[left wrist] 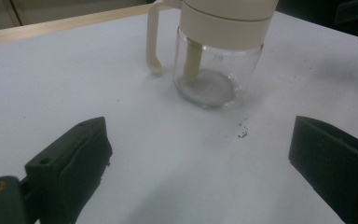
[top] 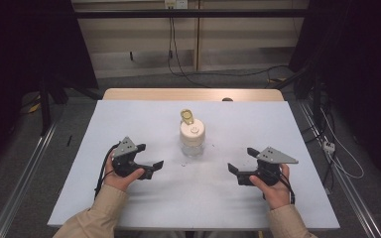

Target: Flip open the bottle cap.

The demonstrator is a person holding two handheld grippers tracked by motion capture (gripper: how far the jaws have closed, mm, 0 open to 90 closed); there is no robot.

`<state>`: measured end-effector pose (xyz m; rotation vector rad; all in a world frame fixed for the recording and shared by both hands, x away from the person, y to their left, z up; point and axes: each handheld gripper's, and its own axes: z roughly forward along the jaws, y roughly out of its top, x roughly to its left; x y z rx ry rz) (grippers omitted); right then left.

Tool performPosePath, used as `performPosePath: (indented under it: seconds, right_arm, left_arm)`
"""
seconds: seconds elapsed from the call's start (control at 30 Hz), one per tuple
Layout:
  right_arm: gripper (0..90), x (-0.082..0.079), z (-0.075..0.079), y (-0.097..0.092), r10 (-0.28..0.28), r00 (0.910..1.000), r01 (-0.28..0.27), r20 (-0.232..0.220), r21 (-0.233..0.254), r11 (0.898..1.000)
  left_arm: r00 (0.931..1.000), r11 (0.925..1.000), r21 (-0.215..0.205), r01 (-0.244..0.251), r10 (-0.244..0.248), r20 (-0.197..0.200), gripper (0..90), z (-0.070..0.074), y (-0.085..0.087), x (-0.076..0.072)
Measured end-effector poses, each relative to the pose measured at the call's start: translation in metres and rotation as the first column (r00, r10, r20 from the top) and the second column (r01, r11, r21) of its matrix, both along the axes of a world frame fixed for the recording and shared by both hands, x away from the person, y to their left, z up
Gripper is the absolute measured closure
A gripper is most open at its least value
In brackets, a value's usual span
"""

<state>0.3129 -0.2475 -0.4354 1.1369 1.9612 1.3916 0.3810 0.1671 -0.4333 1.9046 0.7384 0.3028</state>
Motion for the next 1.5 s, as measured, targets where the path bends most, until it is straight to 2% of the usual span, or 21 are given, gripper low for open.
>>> performPosePath:
  seconds: [0.37, 0.7, 1.07, 1.5]
  right_arm:
    - [6.2, -0.010, -0.005, -0.012, -0.003, 1.0000, 0.003, -0.005, -0.002, 1.000]
    - [6.2, -0.019, -0.007, -0.020, -0.010, 1.0000, 0.010, -0.002, -0.005, 1.000]
    - [6.3, -0.028, -0.013, -0.030, -0.028, 0.9995, 0.028, -0.014, -0.010, 1.000]
    - [6.3, -0.035, -0.014, -0.039, -0.041, 0.9991, 0.041, -0.008, -0.012, 0.999]
  left_arm:
    - [0.9998, 0.9997, 0.016, -0.020, 0.020, 0.006, 4.9, -0.002, 0.017, -0.008]
    - [0.9995, 0.9992, 0.026, -0.029, 0.029, -0.006, 5.2, -0.004, 0.028, -0.011]
    - [0.9993, 0.9992, 0.016, -0.036, 0.036, -0.003, 5.3, -0.004, 0.037, -0.014]
    - [0.9989, 0.9990, 0.006, -0.044, 0.044, -0.013, 5.4, -0.005, 0.048, -0.018]
